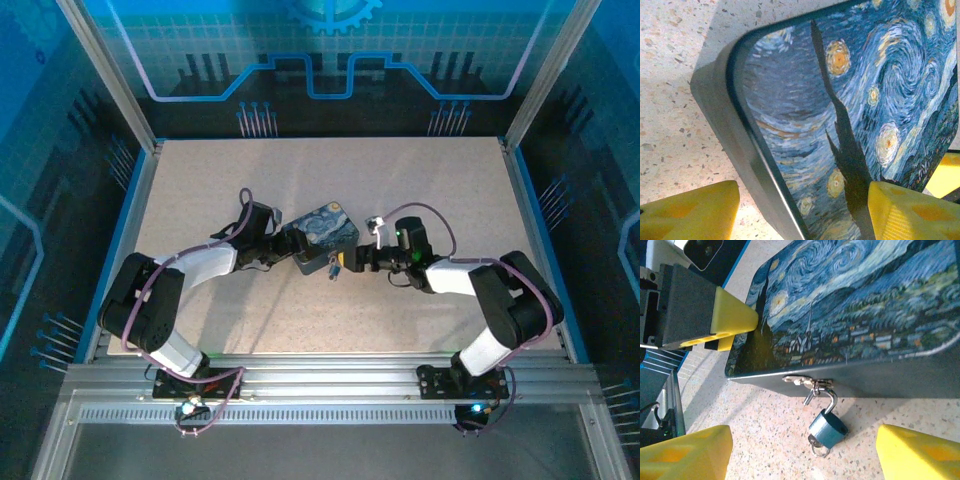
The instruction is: Unlock the padlock with the key
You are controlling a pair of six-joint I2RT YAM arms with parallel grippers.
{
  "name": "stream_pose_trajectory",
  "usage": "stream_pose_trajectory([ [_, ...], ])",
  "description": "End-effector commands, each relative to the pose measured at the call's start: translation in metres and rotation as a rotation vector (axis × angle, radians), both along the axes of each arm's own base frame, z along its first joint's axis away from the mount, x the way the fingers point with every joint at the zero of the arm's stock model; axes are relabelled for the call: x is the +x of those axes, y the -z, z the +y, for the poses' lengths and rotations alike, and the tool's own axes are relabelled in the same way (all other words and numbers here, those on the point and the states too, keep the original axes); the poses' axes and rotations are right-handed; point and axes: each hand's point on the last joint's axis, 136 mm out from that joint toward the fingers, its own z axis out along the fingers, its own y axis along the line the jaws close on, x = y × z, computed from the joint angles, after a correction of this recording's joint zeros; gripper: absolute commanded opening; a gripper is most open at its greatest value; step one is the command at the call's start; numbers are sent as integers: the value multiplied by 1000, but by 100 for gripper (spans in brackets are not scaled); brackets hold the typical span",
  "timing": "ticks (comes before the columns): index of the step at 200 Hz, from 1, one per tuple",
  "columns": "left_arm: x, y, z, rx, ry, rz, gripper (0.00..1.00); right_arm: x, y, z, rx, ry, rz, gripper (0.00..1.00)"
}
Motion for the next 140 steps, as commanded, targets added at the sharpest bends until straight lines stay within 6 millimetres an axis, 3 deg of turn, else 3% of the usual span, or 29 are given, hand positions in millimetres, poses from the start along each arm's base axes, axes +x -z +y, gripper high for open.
stream_pose_trajectory([
  [1,-26,24,7,59,3,101,69,-4,-8,3,41,-25,-31,76],
  [140,-27,23,1,58,6,95,69,2,9,42,79,-143,10,63],
])
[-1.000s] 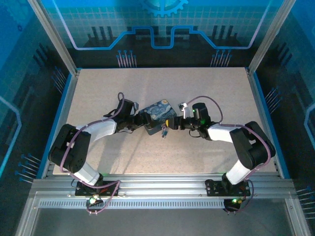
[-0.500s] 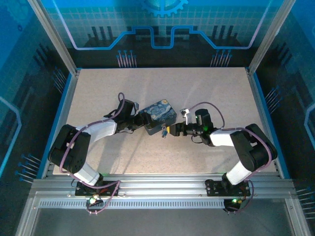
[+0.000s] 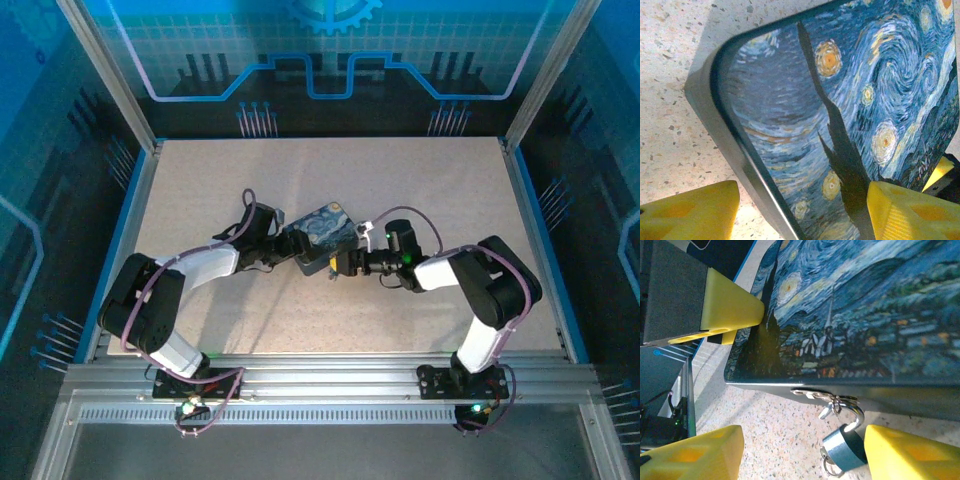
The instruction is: Unlock the padlock with the key
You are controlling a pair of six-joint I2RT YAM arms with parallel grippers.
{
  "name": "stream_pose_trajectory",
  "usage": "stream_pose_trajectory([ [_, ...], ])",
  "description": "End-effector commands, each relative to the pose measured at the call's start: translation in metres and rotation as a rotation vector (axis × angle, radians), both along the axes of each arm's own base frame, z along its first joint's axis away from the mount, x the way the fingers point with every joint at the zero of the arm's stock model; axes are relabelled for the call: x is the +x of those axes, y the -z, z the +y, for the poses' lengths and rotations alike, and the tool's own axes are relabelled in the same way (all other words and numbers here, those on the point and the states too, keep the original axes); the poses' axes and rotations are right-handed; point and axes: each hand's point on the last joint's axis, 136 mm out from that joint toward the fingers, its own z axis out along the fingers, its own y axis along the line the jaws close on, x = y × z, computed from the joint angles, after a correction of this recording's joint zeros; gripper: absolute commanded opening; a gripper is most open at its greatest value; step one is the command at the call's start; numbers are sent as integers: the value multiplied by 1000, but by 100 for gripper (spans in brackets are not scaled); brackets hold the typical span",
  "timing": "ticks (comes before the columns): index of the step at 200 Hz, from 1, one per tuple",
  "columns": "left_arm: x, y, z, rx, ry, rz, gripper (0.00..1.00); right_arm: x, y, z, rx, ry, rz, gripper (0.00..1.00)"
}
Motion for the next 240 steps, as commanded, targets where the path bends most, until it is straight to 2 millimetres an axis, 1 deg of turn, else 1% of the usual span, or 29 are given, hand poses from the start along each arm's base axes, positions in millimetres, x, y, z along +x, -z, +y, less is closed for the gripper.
stream_pose_trajectory([
  [1,-25,23,7,51,-6,102,69,0,-6,13,32,-46,-17,63],
  [69,-27,22,7,53,-9,100,69,-2,6,17,29,-64,20,58],
  [126,-26,21,6,53,-9,99,68,2,13,15,11,-48,26,63],
  [173,-26,21,5,52,-7,98,68,7,4,21,57,-60,-8,62],
  [194,-26,20,4,51,-4,98,68,8,3,23,73,-69,-13,62],
  [240,-26,20,3,49,-4,100,68,3,-3,25,106,-98,-41,59],
])
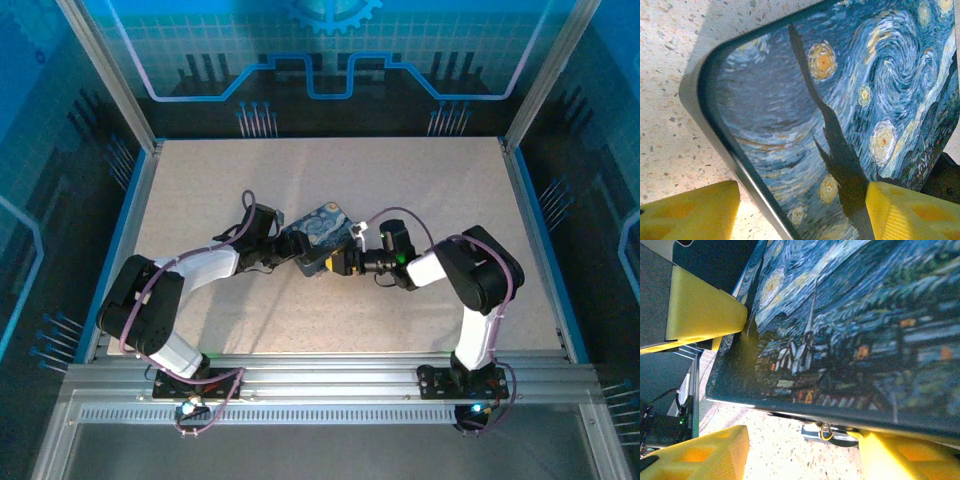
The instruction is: Unlock the padlock with the key
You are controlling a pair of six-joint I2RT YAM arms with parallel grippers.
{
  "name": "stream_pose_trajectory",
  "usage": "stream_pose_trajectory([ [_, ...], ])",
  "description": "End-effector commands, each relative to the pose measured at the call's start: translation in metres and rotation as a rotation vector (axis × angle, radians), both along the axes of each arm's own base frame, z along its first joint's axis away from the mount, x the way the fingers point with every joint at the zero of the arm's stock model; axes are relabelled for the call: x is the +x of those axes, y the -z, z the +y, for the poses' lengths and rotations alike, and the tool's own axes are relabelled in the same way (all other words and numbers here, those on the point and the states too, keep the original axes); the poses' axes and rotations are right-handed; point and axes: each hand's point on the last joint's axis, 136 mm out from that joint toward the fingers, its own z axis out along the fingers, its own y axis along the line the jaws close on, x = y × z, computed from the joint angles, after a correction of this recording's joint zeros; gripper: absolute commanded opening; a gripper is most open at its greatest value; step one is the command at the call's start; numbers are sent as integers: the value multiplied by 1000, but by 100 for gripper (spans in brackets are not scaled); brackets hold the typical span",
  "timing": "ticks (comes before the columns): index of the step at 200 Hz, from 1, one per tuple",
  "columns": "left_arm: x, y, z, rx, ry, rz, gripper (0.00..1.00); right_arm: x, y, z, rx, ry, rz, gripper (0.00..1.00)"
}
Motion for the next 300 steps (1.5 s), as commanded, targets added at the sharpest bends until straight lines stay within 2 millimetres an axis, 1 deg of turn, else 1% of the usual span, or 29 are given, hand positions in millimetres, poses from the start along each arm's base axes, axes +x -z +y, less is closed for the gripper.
stream_pose_trajectory([
  [1,-24,20,4,50,14,92,68,-3,-18,12,64,-59,-68,58],
  [57,-25,22,4,54,16,96,68,-7,-24,8,79,-64,-103,50],
  [104,-24,21,4,56,16,92,68,-13,-21,7,74,-74,-102,45],
  [143,-24,22,5,57,14,95,68,-13,-22,6,72,-74,-107,41],
  [215,-25,22,5,58,16,95,68,-13,-14,2,36,-63,-90,31],
  [244,-25,22,5,59,14,95,68,-12,-13,1,29,-57,-86,26],
  [276,-26,23,6,62,12,96,68,-12,-10,0,23,-52,-75,17],
  [300,-26,22,6,62,11,94,68,-11,-9,-2,19,-46,-72,13],
])
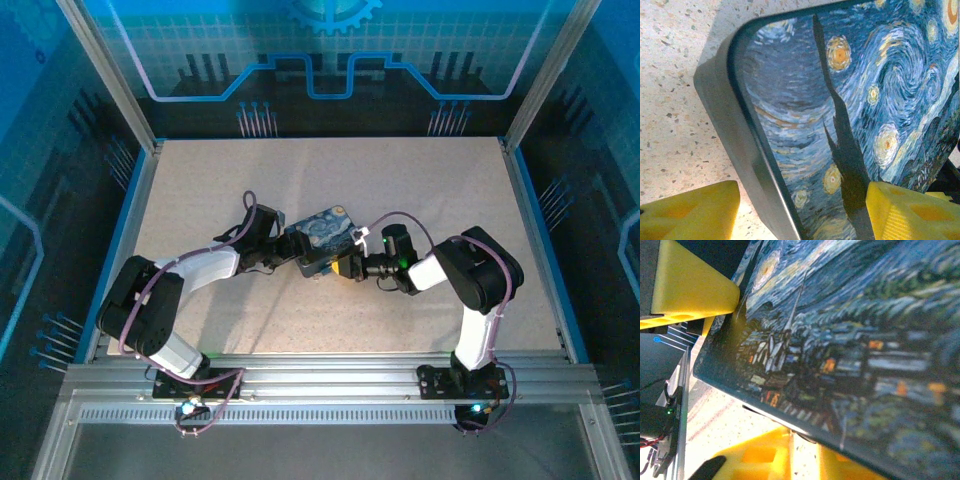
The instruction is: Unlock the padlock with the key
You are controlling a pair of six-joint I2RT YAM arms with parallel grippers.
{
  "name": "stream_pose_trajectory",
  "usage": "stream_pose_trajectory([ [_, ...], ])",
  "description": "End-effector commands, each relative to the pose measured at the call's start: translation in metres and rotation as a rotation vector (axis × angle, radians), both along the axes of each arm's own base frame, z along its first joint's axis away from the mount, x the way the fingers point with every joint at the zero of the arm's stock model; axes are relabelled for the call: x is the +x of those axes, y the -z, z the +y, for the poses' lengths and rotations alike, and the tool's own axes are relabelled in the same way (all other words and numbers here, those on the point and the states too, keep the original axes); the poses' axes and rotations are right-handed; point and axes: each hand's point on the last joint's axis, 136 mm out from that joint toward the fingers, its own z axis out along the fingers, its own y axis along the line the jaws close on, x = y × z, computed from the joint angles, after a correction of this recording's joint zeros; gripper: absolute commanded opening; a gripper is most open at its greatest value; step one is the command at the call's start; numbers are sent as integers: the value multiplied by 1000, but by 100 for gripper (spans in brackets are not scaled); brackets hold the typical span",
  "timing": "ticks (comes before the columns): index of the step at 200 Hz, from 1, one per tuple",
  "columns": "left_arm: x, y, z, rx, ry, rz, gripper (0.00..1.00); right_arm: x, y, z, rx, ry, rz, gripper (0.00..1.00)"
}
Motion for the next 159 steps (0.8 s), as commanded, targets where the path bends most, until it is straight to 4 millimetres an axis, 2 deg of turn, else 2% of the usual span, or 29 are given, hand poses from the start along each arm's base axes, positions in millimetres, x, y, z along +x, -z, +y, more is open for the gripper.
stream_pose_trajectory([
  [1,-24,22,8,56,6,94,68,-3,-18,5,47,-38,-23,13],
  [76,-25,22,11,64,-1,91,68,1,-17,-1,53,-6,-9,2],
  [159,-27,26,11,60,-3,95,68,8,-24,-9,104,42,7,0],
])
